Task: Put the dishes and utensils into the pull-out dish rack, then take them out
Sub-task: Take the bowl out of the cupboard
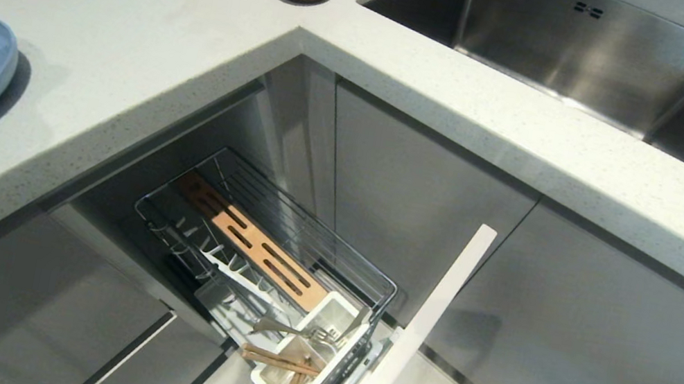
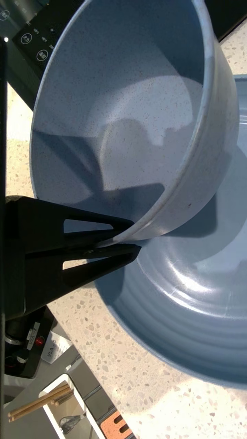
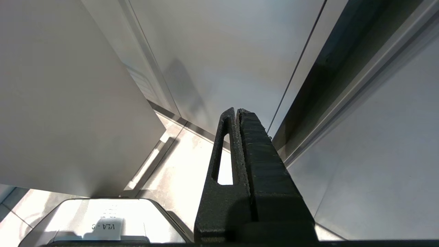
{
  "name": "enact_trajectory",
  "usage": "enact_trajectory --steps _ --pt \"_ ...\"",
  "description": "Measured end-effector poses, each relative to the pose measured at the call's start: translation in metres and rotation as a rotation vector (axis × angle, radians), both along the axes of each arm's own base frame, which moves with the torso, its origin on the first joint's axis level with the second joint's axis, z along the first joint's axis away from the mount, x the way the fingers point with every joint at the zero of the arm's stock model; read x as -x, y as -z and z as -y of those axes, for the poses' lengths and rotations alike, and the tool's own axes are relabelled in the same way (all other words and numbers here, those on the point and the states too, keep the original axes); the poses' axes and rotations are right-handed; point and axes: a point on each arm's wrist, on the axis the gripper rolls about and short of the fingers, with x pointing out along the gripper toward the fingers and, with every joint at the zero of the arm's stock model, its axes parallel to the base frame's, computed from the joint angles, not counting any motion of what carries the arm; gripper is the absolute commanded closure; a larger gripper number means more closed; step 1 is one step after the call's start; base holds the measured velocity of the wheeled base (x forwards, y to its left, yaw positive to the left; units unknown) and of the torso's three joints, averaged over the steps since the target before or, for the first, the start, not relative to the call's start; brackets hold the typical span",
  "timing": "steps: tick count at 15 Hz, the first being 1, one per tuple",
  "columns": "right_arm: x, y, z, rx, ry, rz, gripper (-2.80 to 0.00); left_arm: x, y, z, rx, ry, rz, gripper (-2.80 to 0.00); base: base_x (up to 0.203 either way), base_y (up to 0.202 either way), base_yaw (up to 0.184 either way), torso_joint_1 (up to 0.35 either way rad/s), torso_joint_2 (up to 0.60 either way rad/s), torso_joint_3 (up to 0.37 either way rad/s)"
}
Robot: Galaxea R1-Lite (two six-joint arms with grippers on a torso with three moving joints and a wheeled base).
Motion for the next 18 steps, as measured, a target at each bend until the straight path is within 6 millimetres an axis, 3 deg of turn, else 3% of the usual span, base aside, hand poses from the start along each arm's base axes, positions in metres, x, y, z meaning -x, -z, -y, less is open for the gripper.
enact_trajectory --steps 12,13,18 --pt "0.0 0.0 0.0 0.0 0.0 0.0 0.0 -0.0034 0.0018 -0.0013 -0.004 -0.01 -0.014 0.0 0.0 0.0 0.0 0.0 0.0 0.0" --pt "0.0 0.0 0.0 0.0 0.0 0.0 0.0 -0.0034 0.0019 -0.0014 -0.004 -0.01 -0.015 -2.8 0.0 0.0 0.0 0.0 0.0 0.0" --pt "0.0 0.0 0.0 0.0 0.0 0.0 0.0 -0.004 0.0017 -0.0015 -0.004 -0.011 -0.012 -2.8 0.0 0.0 0.0 0.0 0.0 0.0"
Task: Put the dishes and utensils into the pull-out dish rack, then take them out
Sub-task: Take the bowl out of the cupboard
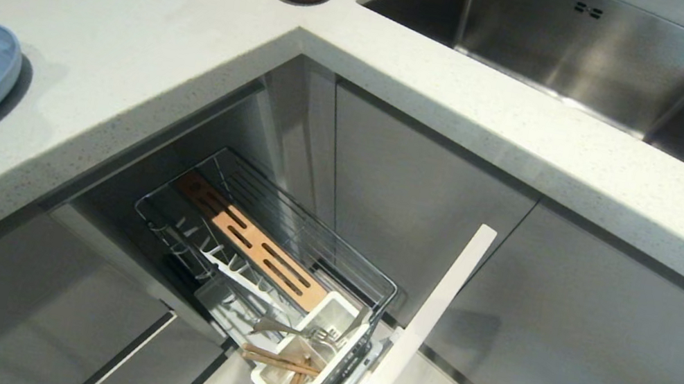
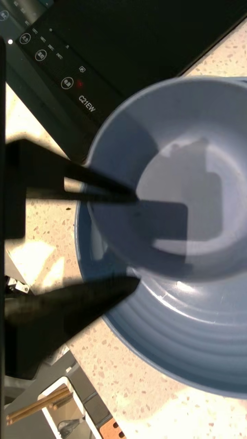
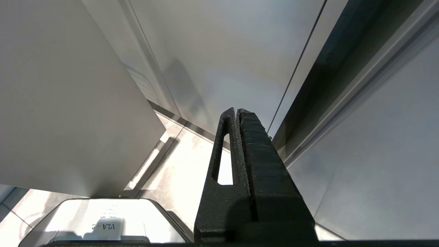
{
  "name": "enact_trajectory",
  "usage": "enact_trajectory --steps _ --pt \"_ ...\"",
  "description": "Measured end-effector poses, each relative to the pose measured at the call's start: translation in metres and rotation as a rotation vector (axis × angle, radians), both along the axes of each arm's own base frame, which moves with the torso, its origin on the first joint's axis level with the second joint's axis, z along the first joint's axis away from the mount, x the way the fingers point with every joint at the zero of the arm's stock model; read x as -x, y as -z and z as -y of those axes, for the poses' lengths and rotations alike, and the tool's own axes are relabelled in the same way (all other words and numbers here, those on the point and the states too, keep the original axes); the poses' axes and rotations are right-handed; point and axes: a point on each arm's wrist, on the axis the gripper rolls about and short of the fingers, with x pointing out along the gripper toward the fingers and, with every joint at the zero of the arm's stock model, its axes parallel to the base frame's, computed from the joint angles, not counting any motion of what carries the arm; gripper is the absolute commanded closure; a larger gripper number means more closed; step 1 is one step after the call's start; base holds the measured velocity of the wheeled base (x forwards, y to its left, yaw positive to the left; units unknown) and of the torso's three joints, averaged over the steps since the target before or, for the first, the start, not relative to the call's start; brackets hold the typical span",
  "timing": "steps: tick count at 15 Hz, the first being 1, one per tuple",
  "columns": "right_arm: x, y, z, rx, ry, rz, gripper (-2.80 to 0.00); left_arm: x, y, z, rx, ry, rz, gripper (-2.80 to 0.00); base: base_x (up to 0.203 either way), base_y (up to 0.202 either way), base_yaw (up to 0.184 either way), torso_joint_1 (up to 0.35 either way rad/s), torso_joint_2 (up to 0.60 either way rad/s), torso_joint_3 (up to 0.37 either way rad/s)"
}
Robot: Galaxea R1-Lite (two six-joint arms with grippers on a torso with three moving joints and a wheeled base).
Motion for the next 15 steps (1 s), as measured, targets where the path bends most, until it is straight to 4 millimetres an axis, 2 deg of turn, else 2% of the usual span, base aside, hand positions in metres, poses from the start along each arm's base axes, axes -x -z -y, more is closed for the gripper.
enact_trajectory --steps 15 --pt "0.0 0.0 0.0 0.0 0.0 0.0 0.0 -0.0001 -0.0006 0.0 -0.002 0.0 0.006 -2.8 0.0 0.0 0.0 0.0 0.0 0.0"
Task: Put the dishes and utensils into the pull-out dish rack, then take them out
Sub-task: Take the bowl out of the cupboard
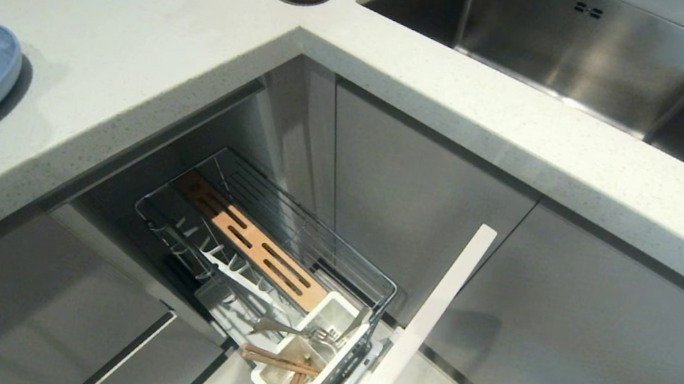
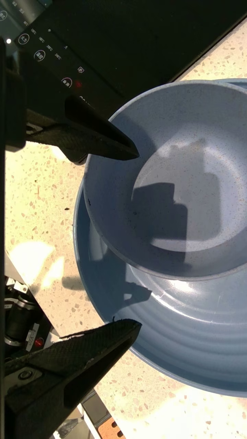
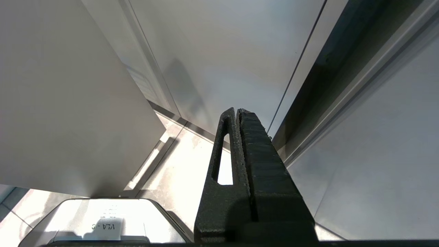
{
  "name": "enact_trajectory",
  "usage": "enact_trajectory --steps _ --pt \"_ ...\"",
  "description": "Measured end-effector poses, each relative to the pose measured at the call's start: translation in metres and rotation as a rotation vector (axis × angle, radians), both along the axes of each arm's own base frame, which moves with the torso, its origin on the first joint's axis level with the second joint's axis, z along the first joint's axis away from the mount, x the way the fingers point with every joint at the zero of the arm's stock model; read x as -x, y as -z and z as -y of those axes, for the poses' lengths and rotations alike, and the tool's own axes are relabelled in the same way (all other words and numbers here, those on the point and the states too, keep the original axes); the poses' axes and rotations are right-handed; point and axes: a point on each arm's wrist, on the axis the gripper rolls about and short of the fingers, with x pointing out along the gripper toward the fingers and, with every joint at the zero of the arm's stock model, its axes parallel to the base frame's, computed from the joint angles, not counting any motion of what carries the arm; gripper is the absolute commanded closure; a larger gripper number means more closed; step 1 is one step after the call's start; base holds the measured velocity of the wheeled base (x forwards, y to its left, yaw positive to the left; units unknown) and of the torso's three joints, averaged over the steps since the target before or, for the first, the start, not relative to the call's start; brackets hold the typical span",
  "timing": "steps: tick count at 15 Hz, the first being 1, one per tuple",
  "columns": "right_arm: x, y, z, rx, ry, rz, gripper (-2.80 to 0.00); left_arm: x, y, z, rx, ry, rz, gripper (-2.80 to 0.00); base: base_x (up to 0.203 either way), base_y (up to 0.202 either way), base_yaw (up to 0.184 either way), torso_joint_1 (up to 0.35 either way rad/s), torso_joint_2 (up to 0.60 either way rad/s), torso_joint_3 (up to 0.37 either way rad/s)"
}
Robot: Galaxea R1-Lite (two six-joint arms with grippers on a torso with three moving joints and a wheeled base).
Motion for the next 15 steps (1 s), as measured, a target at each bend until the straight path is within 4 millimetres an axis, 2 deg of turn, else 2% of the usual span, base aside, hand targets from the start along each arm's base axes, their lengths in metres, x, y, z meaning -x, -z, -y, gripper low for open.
enact_trajectory --steps 6,9,10,15 --pt "0.0 0.0 0.0 0.0 0.0 0.0 0.0 0.002 -0.006 0.001 0.015 -0.018 0.067 -2.8 0.0 0.0 0.0 0.0 0.0 0.0" --pt "0.0 0.0 0.0 0.0 0.0 0.0 0.0 0.003 -0.02 0.003 0.068 -0.062 0.243 -2.8 0.0 0.0 0.0 0.0 0.0 0.0" --pt "0.0 0.0 0.0 0.0 0.0 0.0 0.0 0.006 -0.026 0.003 0.086 -0.075 0.303 0.0 0.0 0.0 0.0 0.0 0.0 0.0" --pt "0.0 0.0 0.0 0.0 0.0 0.0 0.0 0.022 -0.035 0.009 0.105 -0.08 0.399 0.0 0.0 0.0 0.0 0.0 0.0 0.0"
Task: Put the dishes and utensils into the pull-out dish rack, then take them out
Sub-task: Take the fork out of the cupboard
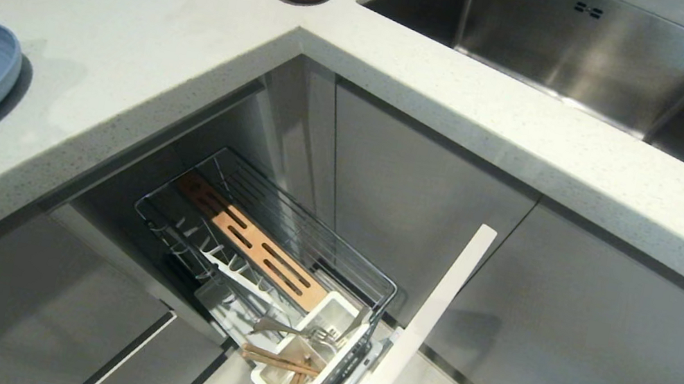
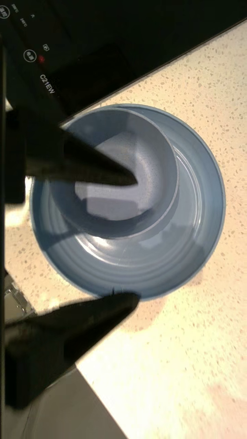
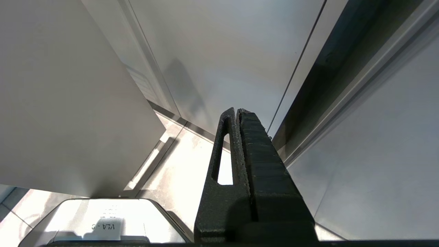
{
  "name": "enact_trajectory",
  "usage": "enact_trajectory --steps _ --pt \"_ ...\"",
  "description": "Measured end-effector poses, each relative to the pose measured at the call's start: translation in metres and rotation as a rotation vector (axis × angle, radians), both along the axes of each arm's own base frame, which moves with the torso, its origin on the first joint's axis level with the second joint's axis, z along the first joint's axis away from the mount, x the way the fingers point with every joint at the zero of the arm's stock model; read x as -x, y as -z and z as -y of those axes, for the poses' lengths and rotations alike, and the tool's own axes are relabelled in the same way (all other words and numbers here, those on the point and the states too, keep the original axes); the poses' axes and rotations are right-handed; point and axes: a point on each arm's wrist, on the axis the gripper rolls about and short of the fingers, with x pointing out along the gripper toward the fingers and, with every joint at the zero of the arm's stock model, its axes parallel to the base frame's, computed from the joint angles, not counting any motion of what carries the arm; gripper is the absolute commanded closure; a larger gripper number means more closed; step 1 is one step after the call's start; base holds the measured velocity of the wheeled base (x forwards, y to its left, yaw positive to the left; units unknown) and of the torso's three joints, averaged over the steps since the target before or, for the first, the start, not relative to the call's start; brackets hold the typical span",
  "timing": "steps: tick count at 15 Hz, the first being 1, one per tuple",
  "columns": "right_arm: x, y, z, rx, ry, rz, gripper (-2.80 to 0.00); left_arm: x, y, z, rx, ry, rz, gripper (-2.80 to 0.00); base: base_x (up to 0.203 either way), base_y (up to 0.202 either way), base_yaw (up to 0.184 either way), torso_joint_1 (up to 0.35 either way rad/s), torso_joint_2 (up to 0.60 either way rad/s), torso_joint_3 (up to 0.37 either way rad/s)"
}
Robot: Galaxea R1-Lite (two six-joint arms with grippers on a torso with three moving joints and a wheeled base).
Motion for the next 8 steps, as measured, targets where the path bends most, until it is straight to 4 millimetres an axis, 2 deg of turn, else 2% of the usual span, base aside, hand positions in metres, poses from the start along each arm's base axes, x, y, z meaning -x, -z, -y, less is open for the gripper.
enact_trajectory --steps 8 --pt "0.0 0.0 0.0 0.0 0.0 0.0 0.0 0.028 -0.024 0.009 0.094 -0.013 0.279 0.0 0.0 0.0 0.0 0.0 0.0 0.0"
